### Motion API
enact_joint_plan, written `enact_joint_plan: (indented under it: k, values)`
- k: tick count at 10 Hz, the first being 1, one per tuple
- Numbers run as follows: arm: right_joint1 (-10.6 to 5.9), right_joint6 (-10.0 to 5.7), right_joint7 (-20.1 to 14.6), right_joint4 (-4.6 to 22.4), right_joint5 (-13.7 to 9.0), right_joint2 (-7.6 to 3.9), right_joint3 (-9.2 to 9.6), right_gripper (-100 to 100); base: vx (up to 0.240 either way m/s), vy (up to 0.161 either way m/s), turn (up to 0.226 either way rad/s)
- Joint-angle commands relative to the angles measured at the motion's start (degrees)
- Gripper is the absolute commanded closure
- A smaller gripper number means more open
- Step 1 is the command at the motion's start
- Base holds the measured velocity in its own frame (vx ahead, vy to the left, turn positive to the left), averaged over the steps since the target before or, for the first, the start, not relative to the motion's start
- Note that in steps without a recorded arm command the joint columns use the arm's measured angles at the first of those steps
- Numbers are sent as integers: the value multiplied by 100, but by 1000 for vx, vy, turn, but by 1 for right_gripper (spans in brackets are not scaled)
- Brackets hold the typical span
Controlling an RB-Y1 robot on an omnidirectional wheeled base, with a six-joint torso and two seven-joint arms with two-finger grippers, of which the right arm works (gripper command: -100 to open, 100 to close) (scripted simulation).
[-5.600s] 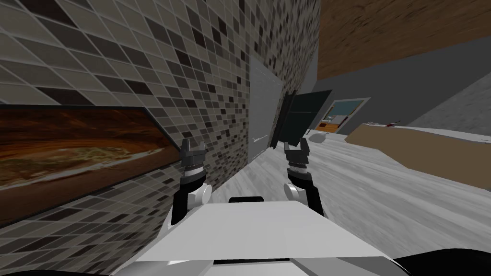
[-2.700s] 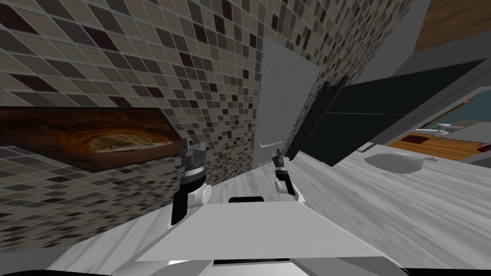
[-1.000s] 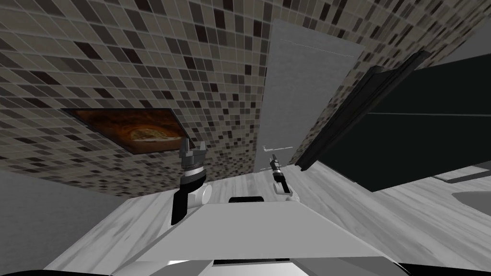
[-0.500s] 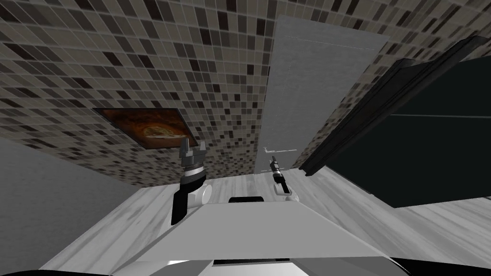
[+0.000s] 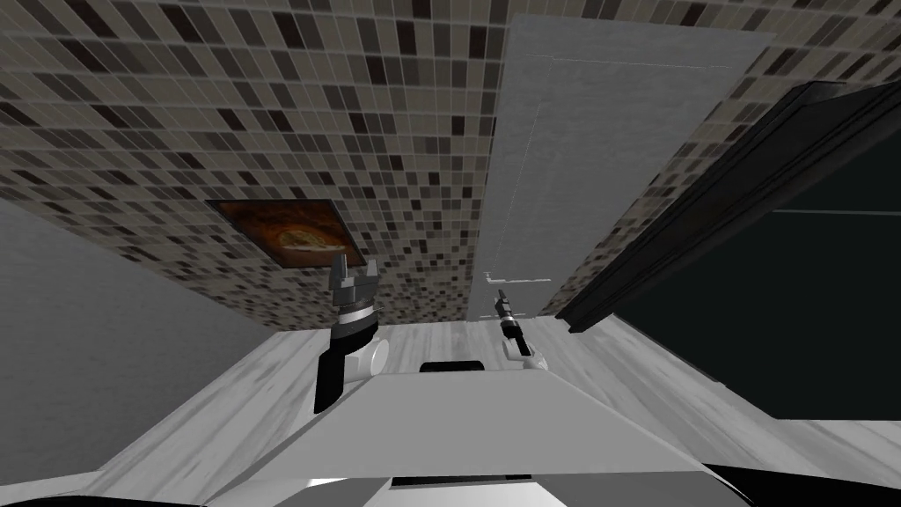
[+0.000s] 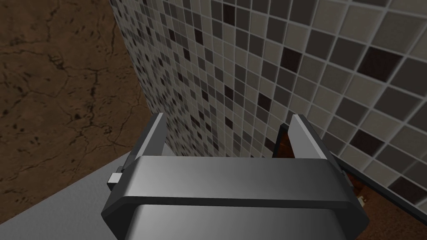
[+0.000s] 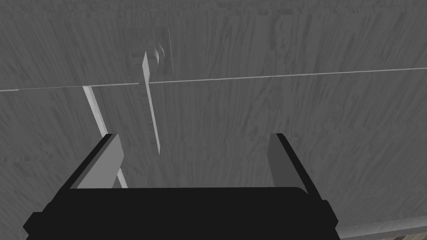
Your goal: Pull the door open
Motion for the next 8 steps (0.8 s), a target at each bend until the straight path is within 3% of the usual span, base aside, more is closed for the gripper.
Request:
enact_joint_plan:
  k: [1, 8]
  values:
    - [-75, -19, -15, 278, 3, -15, -1, -100, 24, -127, 157]
    - [-452, -206, -81, 1316, 2, -93, -14, -100, -2, -104, 109]
